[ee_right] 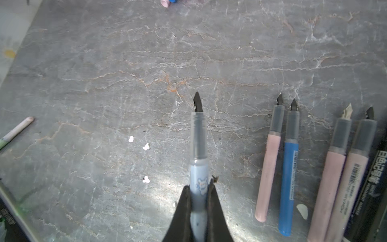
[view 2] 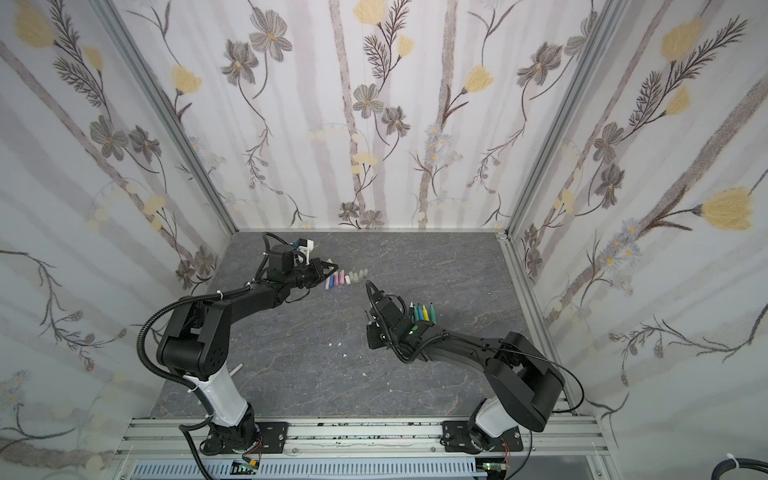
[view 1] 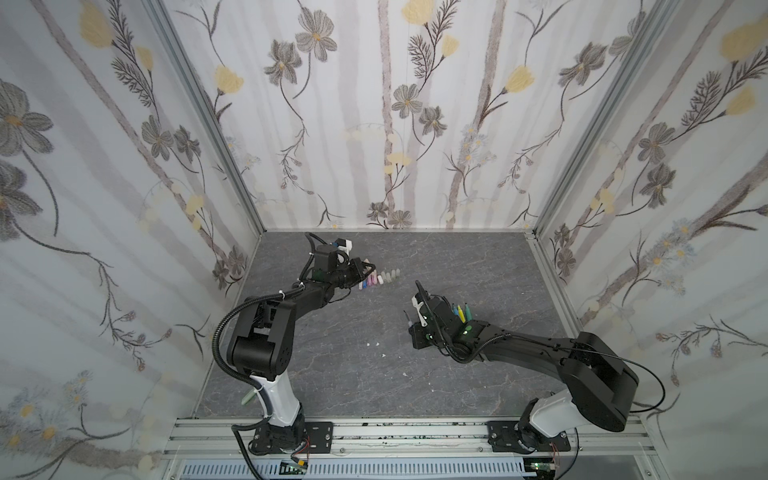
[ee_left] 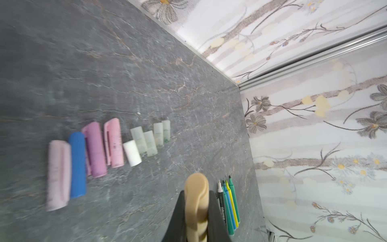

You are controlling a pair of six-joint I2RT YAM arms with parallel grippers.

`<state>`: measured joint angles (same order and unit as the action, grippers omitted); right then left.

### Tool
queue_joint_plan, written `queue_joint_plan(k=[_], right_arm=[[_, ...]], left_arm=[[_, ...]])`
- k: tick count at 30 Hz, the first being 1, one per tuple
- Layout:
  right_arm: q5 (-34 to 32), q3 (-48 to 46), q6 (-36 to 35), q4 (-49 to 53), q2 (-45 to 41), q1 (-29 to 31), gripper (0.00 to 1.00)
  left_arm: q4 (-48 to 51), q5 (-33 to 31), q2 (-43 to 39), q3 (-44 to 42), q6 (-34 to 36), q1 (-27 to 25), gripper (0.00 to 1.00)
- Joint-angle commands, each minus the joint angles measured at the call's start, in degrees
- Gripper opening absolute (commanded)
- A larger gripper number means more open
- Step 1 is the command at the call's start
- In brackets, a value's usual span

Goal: Open the pen caps
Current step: 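Lower the uncapped pen beside the pens while the left gripper carries the cap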

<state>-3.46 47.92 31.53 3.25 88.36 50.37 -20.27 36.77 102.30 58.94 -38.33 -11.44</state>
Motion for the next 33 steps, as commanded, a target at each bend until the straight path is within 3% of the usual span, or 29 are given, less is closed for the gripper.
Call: queue_joint_plan(k=[1,6,13,33], right_arm=[[-5.96,3.06,2.89,4.59,3.54,0.23,0.0],[-9.98,7.13,5.02,8.37,9.75,0.78,0.0],[-13.42,10.15,5.31,10.81,13.45,1.19,0.01],[-17.3,10.64,5.3,13.45,15.53,2.34,0.19]], left_arm=[[7.67,-2.42,-0.83,1.15,5.58,1.87,0.0],[13.45,-5.63,-0.76,1.72,9.4,4.09,0.0],[13.68,-5.84,0.59,1.63,10.02,5.11,0.0],[12.53,-4.1,6.83,2.93,10.14,5.28,0.0]])
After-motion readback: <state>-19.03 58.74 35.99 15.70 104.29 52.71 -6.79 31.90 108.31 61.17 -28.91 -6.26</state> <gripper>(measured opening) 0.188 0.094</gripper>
